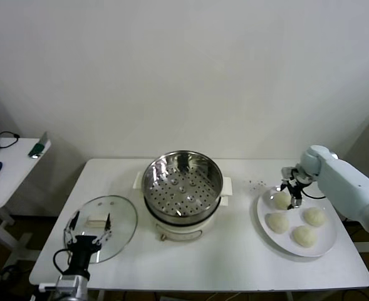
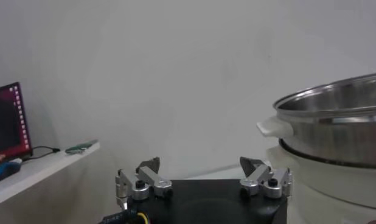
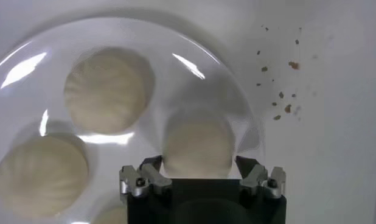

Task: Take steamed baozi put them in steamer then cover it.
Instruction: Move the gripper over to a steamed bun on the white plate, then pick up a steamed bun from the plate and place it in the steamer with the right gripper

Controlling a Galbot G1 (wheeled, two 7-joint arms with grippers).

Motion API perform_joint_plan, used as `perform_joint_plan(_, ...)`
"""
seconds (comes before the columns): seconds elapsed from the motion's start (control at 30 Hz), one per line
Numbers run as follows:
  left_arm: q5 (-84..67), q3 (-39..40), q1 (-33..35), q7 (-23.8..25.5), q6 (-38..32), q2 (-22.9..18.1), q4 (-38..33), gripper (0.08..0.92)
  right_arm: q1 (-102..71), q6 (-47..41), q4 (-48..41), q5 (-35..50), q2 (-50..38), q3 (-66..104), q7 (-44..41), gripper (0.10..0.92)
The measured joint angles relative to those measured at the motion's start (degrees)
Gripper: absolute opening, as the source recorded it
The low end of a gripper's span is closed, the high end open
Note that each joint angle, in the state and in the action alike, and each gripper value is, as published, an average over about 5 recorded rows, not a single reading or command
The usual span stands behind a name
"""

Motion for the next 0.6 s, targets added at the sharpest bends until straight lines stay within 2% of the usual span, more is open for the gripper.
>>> perform_joint_plan(0.33, -0.01, -0.19, 0.87, -0.02, -0.15, -0.19, -0.61, 0.823, 1.99, 1.65, 1.31, 0.94, -0.66, -1.5, -1.47, 0.719)
perform_joint_plan(0.6, -0.09, -0.47, 1.78, -0.06, -0.21, -0.23, -1.52, 0.823, 10.57, 4.32, 5.78, 5.99, -0.88, -10.14, -3.47, 0.72)
